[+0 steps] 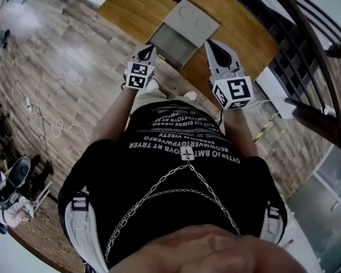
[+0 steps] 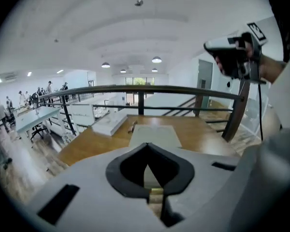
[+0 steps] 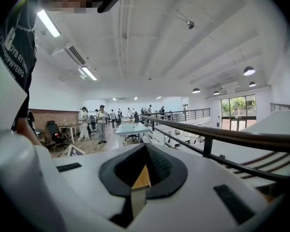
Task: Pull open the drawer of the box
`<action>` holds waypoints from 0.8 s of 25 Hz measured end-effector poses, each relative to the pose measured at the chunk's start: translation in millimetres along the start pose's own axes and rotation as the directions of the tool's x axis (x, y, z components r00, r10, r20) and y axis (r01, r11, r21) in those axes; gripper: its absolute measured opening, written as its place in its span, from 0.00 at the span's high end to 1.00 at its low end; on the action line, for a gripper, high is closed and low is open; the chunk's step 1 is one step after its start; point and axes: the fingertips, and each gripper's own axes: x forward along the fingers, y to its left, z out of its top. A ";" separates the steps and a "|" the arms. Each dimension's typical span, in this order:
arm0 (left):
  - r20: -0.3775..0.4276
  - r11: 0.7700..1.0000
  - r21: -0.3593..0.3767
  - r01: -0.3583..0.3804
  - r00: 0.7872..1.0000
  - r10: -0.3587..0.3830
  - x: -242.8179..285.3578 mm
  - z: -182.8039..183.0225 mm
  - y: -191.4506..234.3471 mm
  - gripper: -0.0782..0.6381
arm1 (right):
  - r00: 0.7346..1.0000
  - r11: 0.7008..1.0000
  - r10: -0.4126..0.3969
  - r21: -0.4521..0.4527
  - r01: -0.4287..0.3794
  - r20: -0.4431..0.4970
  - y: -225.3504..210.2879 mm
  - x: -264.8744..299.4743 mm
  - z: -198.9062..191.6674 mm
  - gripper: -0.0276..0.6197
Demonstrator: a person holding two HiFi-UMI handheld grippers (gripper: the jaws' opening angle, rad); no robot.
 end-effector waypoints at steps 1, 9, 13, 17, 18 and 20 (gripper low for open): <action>0.052 1.000 0.003 0.005 0.999 -0.005 -10.8 25.6 4.4 0.88 | 1.000 1.000 -0.019 -0.007 0.020 0.014 2.6 4.6 4.9 0.96; 0.397 0.989 0.134 0.067 0.910 -0.116 -100.4 196.7 20.9 0.88 | 0.997 0.993 -0.081 -0.084 0.081 0.008 28.1 37.6 18.4 0.96; 0.435 0.982 0.164 0.098 0.886 -0.161 -118.0 215.8 25.4 0.88 | 0.995 0.991 -0.102 -0.091 0.103 0.012 39.4 43.7 25.2 0.96; 0.438 0.983 0.147 0.106 0.884 -0.161 -118.5 213.5 45.8 0.88 | 0.992 0.987 -0.127 -0.100 0.127 0.010 48.8 54.0 27.3 0.96; 0.437 0.983 0.153 0.105 0.885 -0.162 -118.2 212.7 49.5 0.88 | 0.991 0.986 -0.132 -0.101 0.132 0.010 50.2 56.6 27.8 0.96; 0.429 0.978 0.184 0.094 0.888 -0.166 -118.4 211.3 52.3 0.88 | 0.990 0.984 -0.141 -0.104 0.142 0.011 52.2 59.2 29.2 0.96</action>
